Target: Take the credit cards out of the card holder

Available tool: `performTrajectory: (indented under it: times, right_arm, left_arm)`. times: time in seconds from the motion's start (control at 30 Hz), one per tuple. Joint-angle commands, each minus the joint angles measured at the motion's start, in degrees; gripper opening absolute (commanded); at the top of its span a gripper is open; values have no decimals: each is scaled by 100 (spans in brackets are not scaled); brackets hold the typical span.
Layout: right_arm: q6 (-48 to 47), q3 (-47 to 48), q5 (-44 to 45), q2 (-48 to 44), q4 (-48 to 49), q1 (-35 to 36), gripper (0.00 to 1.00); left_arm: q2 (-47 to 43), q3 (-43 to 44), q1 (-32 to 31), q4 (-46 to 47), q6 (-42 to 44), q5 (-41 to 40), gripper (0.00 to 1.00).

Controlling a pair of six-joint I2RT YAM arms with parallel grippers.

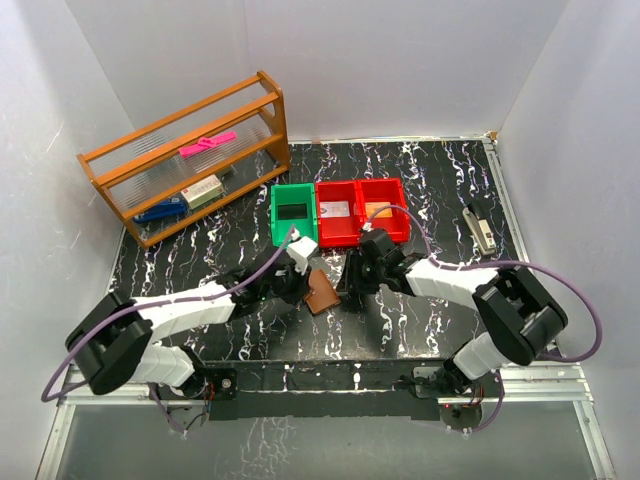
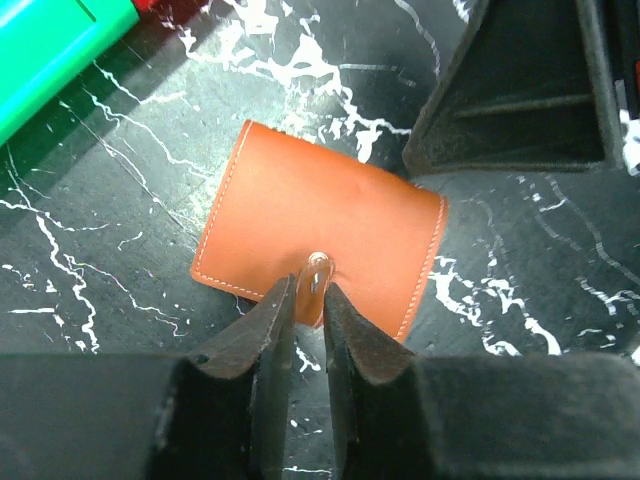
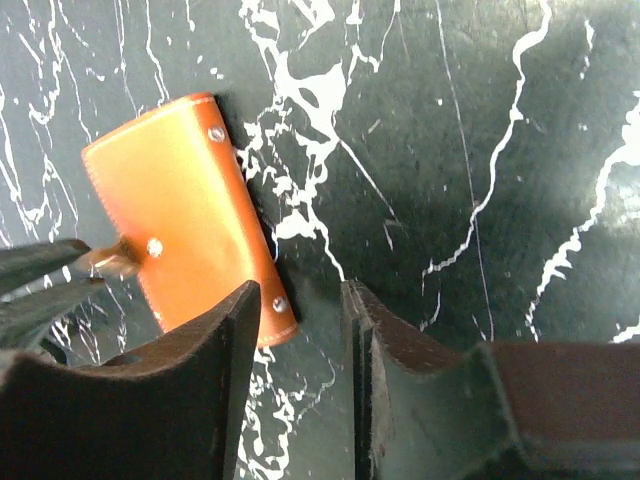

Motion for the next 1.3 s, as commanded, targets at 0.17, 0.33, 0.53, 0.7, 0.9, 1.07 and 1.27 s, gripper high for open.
performTrajectory:
  times: [0.17, 0.33, 0.53, 0.7, 0.9, 1.07, 1.27]
  right_arm:
    - [-352, 431, -1075, -538, 274, -1, 40]
    - [-237, 471, -1153, -196, 484, 75, 29]
    - [-86, 572, -821, 112, 189, 72, 31]
    - [-77, 392, -537, 105, 63, 69, 30]
    - [-18, 83, -369, 42, 151, 72, 30]
    - [72, -114, -293, -76, 272, 70, 29]
    - [69, -185, -291, -75, 304, 69, 29]
  left_arm:
    - [-831, -512, 85, 526, -791, -233, 26]
    - [-1127, -560, 89, 254, -1548, -795, 43]
    - [-1215, -170, 123, -841, -2983, -1395, 77]
    - [-249, 1156, 128, -2752, -4334, -1082, 83]
    - [1092, 2384, 114, -4358, -4792, -872, 87]
    - [1469, 2740, 114, -5065, -4970, -1219, 88]
    - [1873, 3080, 111, -5241, -5083, -1183, 87]
